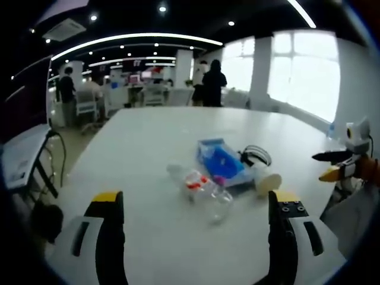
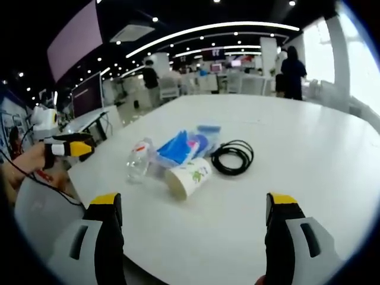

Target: Arrange the tabletop items into an orderly group along one side of the table until the central work area is clear of visible clutter.

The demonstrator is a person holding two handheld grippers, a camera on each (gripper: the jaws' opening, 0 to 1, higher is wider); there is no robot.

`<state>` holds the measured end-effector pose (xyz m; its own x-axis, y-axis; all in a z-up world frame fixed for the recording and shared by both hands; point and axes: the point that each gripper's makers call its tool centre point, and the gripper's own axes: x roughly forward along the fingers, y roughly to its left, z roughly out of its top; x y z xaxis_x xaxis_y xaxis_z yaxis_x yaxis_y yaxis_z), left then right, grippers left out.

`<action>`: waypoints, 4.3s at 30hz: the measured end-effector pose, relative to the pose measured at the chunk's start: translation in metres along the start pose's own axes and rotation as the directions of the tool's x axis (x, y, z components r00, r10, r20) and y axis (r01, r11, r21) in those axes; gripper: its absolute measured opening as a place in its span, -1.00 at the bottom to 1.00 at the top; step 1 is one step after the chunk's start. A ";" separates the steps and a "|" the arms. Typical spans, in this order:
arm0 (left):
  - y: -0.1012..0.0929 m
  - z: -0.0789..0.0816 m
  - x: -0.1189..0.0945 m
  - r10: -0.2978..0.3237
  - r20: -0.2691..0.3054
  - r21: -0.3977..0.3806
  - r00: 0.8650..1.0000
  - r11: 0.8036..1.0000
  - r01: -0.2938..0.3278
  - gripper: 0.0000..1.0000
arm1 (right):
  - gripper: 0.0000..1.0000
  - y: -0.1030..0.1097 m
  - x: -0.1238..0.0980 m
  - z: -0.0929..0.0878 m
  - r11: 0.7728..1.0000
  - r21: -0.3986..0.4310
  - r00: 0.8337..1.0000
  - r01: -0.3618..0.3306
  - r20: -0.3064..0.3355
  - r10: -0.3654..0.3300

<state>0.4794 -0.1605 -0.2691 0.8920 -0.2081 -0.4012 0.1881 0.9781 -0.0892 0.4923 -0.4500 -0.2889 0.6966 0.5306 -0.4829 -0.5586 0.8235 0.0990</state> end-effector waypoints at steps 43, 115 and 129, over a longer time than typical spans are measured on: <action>0.024 0.014 0.014 0.022 -0.026 -0.037 0.999 0.999 -0.023 0.83 | 0.99 0.005 0.022 0.042 0.999 -0.015 0.998 -0.045 0.050 0.046; 0.045 0.002 0.163 0.069 -0.241 -0.236 0.968 0.963 -0.128 0.35 | 0.99 0.002 0.066 0.009 0.997 0.028 0.995 -0.071 -0.068 0.073; 0.027 -0.017 0.152 0.068 -0.320 -0.331 0.945 0.927 -0.179 0.27 | 0.99 0.008 0.067 0.005 0.996 0.011 0.992 -0.084 -0.089 0.085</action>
<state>0.6126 -0.1654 -0.3481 0.7243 -0.1309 -0.6769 -0.1216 0.9422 -0.3123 0.5372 -0.4069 -0.3163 0.6039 0.5786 -0.5482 -0.6102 0.7781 0.1490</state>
